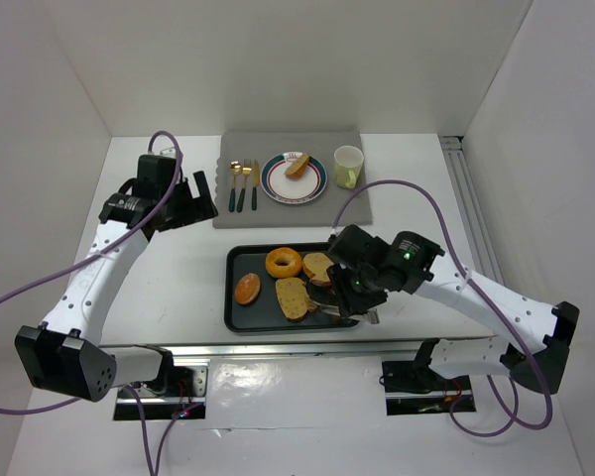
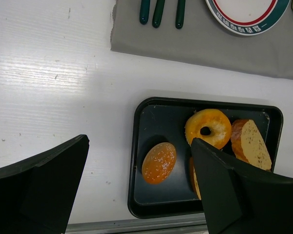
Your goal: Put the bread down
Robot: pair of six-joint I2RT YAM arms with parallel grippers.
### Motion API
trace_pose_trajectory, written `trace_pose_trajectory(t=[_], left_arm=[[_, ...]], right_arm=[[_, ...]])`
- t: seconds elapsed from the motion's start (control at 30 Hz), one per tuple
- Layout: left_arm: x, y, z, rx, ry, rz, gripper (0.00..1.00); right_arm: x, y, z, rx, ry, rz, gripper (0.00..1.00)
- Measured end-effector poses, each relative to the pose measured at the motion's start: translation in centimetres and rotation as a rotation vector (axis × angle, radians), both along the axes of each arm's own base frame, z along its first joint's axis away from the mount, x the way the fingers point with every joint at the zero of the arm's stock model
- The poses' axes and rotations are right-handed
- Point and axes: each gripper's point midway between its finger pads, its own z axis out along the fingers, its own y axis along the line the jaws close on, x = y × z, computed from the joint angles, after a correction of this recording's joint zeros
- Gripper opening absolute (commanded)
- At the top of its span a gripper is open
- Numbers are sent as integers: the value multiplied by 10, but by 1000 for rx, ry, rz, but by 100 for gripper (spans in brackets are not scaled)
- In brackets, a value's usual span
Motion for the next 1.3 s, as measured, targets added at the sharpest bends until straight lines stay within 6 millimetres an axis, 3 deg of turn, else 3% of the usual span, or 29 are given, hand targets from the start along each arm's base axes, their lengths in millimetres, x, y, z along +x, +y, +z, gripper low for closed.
trace_pose_trajectory(t=[0.47,0.73,0.77,0.87,1.03,1.13,1.3], left_arm=[[-1,-1,-2,8,5,-19,100],[-1,-1,-2,8,5,-20,100],[-1,-1,-2,8,5,-20,100],[-1,-1,-2,7,6,-21,100],[-1,-2,-1,2,4,-26,100],[-2,-2,0,0,3,-28,100],[-2,-4,0,-7,4,-35,100]], right_arm=[[-5,11,-32,80,93,-13,55],[4,24,-31,158,81,-20,55],[5,26,-31,165,82,-22,46],[7,29,-33,187,86,-23,39],[8,32,-31,205,87,-21,39],[8,32,-30,208,87,-23,45],[10,32,-31,215,90,-37,47]])
